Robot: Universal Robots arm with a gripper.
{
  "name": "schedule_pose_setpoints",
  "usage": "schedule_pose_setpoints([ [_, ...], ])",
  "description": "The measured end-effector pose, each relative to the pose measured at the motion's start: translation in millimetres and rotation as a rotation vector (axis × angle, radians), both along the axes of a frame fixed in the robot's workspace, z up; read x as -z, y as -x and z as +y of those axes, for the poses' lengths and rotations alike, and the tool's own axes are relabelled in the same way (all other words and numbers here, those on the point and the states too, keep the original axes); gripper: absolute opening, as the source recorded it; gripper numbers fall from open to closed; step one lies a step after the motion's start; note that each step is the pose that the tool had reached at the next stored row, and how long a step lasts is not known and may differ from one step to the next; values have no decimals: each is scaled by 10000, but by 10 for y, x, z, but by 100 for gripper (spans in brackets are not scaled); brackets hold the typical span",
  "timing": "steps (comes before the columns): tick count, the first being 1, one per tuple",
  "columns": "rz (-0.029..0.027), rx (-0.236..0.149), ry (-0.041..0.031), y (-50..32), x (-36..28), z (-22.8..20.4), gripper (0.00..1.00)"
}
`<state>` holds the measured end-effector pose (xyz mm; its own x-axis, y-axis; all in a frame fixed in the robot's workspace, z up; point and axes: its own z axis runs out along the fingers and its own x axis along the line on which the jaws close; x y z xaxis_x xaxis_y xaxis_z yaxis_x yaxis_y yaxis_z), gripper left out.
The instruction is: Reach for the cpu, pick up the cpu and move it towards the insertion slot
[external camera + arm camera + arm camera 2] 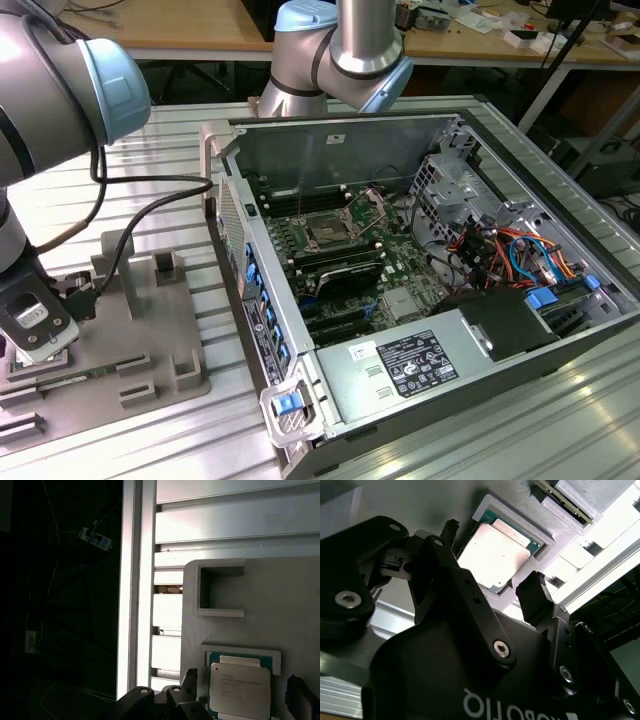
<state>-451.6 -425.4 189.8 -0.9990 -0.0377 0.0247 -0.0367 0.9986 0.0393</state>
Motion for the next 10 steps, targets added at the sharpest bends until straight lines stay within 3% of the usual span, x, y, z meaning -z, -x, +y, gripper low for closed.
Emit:
schedule_pose_setpoints([
  [10,10,119,6,11,41,-6,75],
])
